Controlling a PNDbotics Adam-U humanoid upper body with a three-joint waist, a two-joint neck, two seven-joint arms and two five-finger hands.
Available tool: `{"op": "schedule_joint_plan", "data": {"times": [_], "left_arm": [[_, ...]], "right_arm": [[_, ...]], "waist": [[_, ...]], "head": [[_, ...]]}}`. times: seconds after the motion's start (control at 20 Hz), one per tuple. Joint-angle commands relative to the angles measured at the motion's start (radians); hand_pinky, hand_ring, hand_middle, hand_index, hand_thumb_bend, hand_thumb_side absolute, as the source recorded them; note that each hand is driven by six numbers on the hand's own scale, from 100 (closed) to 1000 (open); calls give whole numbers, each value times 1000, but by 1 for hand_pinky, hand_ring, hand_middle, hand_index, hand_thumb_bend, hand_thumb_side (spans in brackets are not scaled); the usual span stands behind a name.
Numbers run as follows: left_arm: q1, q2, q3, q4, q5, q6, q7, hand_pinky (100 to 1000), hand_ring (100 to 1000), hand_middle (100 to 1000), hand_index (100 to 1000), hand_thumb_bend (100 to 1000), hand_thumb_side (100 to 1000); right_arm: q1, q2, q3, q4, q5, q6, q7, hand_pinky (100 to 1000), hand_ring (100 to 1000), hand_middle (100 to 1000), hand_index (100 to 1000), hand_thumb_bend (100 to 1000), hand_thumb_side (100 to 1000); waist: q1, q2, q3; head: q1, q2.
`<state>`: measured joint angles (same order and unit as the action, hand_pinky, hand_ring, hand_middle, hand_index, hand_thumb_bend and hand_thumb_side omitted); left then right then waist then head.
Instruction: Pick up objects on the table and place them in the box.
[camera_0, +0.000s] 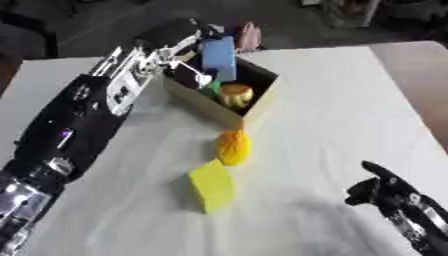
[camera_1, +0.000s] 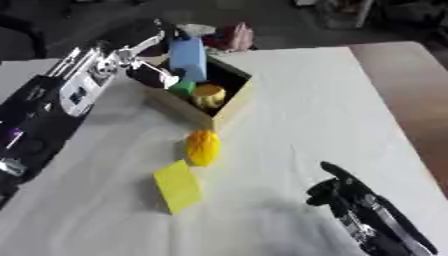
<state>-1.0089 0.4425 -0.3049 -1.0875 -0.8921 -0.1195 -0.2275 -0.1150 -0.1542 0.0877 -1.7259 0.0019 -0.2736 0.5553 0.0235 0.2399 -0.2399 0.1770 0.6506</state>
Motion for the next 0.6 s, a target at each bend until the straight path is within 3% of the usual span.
{"op": "schedule_joint_plan", "data": {"times": [0.05,0.2,0.35,0.5,0.6], "left_arm": [[-19,0,1,25,-58,-18,37,764,704,708,868,276,260],[-14,-1,0,42,-99,-34,20,800,762,781,894,329,270],[-11,7,4,31,-99,-46,-5,816,785,814,905,324,263],[-6,23,0,5,-68,-57,-38,831,802,837,917,297,332],[-1,38,-5,-27,-38,-67,-55,828,790,818,908,256,244]], "right_arm": [[-12,-4,3,-8,-6,-2,4,721,684,681,1000,100,705],[-12,-4,1,-7,-6,-2,4,721,684,681,1000,100,708],[-12,-5,0,-7,-5,-2,2,721,684,681,1000,100,705],[-12,-5,-2,-7,-4,-3,1,721,684,681,1000,100,705],[-12,-6,-3,-8,-4,-3,0,721,684,681,1000,100,701]], "waist": [[-2,-14,-2],[-3,-14,0],[-3,-15,3],[-3,-15,5],[-3,-15,8]], "head": [[2,-4],[-1,-4],[-5,-4],[-9,-4],[-13,-6]]}}
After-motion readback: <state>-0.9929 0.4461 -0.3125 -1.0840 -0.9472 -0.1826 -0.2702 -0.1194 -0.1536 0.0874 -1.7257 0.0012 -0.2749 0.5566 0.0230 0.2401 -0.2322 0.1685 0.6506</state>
